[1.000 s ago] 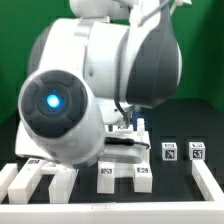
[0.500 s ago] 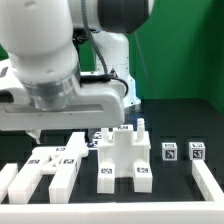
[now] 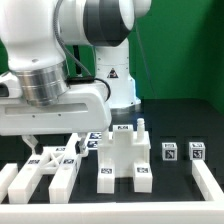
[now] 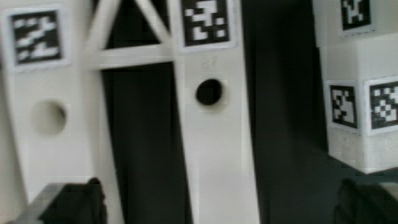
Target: Assemble chair
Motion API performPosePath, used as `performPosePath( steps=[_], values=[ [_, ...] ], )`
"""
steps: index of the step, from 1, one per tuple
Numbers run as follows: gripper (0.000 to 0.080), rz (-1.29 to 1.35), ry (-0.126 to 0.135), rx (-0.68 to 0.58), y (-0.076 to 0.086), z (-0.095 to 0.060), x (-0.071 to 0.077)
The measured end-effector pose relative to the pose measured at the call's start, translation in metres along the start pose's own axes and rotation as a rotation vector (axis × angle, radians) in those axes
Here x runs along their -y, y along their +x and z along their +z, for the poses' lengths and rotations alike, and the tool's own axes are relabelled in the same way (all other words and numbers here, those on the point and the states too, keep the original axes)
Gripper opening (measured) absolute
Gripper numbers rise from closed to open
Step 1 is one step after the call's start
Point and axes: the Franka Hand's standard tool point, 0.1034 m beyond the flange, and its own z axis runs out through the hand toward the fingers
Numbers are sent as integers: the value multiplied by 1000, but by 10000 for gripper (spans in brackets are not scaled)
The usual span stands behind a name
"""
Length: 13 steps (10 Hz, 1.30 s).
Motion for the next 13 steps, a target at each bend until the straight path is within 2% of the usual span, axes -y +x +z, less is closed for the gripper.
performPosePath(
  steps=[1, 2, 3, 5, 6, 11, 13],
  values=[
    [649, 5, -18, -83, 4, 4, 2],
    [649, 1, -29, -112, 1, 7, 3],
    [649, -6, -54, -177, 5, 6, -2],
    [649, -9, -60, -176, 3, 10, -3],
    [649, -34, -79, -190, 9, 10, -4],
    [649, -28, -69, -180, 10, 10, 0],
    [649, -26, -54, -135, 7, 9, 0]
  ],
)
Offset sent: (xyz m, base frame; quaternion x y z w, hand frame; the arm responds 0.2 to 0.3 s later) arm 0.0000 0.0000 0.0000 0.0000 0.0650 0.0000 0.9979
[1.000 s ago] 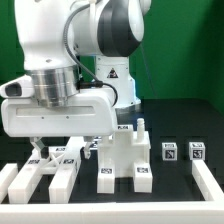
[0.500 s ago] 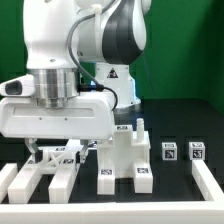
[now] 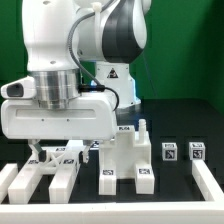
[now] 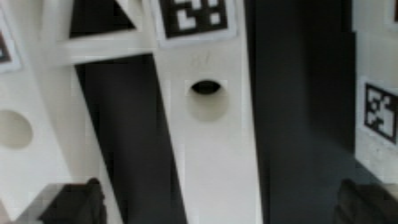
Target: Assemble chair
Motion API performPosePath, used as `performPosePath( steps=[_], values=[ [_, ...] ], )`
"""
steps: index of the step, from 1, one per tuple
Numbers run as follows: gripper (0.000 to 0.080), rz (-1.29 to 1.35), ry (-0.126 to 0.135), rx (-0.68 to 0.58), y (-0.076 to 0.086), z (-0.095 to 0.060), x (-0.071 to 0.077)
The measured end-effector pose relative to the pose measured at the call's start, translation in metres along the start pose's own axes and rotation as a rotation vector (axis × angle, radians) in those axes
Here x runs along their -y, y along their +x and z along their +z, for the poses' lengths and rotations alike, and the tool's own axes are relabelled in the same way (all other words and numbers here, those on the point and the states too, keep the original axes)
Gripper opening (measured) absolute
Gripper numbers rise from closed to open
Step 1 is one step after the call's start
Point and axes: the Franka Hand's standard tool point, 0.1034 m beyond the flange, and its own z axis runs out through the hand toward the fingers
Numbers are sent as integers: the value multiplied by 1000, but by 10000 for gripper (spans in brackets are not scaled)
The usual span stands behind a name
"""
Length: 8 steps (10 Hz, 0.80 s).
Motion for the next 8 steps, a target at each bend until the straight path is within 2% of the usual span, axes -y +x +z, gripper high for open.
performPosePath(
  steps=[3, 5, 8],
  values=[
    [649, -1, 3, 24, -2, -3, -13],
    [649, -3, -12, 24, -6, 9, -21],
    [649, -3, -13, 38, -11, 19, -15]
  ],
)
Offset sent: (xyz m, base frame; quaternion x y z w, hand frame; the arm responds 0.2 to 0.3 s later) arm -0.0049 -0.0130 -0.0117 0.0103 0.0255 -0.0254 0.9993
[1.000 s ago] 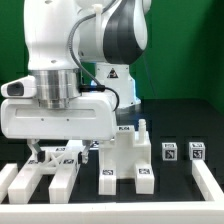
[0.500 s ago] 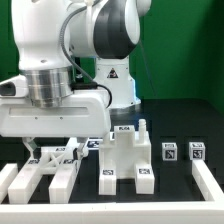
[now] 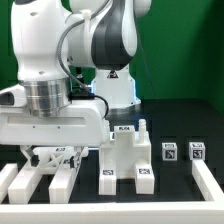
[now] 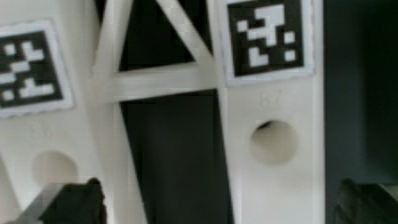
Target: Assemble chair
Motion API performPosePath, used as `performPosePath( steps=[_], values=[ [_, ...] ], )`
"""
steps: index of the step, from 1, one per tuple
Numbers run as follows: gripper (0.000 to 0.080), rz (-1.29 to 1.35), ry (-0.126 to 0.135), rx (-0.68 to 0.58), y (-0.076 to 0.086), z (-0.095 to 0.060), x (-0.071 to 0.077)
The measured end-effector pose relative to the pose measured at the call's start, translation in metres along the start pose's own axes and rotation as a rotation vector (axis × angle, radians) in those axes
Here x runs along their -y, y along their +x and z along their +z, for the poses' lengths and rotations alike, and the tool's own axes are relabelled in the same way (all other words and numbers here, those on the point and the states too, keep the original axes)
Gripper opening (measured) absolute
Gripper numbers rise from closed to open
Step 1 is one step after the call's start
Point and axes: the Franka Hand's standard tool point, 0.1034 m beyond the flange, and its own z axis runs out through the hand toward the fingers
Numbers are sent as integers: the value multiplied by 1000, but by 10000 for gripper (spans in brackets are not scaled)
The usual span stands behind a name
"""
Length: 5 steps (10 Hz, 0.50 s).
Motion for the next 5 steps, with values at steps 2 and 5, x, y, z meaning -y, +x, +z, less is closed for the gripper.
performPosePath(
  steps=[2, 5],
  values=[
    [649, -7, 2, 8, -3, 5, 5],
    [649, -16, 4, 19, -6, 12, 11]
  ],
)
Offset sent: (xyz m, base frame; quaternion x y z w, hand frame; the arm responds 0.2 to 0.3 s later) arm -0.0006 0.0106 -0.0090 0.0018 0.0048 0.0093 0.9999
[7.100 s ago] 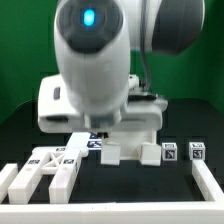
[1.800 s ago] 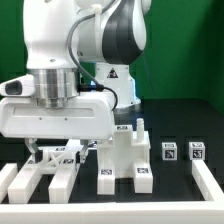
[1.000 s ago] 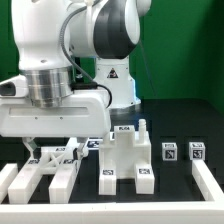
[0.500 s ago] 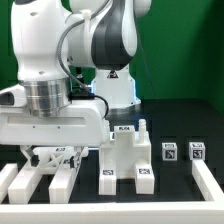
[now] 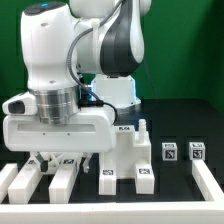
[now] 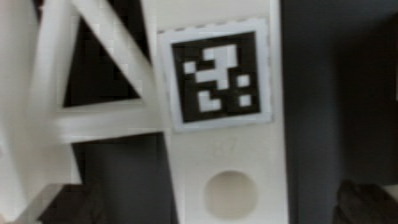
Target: Assemble chair
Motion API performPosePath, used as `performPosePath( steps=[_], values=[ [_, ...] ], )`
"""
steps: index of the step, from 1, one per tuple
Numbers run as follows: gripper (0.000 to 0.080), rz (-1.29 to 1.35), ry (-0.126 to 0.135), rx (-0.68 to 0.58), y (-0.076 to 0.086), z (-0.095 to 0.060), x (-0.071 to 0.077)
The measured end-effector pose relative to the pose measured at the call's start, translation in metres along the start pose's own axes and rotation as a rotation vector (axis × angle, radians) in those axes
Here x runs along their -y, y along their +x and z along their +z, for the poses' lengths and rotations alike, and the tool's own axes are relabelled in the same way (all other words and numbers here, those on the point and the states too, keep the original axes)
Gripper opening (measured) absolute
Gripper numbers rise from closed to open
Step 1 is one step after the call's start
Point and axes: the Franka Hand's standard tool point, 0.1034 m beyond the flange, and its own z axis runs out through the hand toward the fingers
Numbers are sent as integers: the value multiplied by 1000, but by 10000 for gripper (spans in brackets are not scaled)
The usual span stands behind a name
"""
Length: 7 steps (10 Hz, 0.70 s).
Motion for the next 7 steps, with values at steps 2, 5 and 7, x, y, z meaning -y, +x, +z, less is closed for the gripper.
performPosePath(
  steps=[2, 5, 7],
  values=[
    [649, 2, 1, 2, 0, 2, 4],
    [553, 2, 1, 1, 0, 1, 4],
    [282, 1, 1, 1, 0, 1, 4]
  ],
)
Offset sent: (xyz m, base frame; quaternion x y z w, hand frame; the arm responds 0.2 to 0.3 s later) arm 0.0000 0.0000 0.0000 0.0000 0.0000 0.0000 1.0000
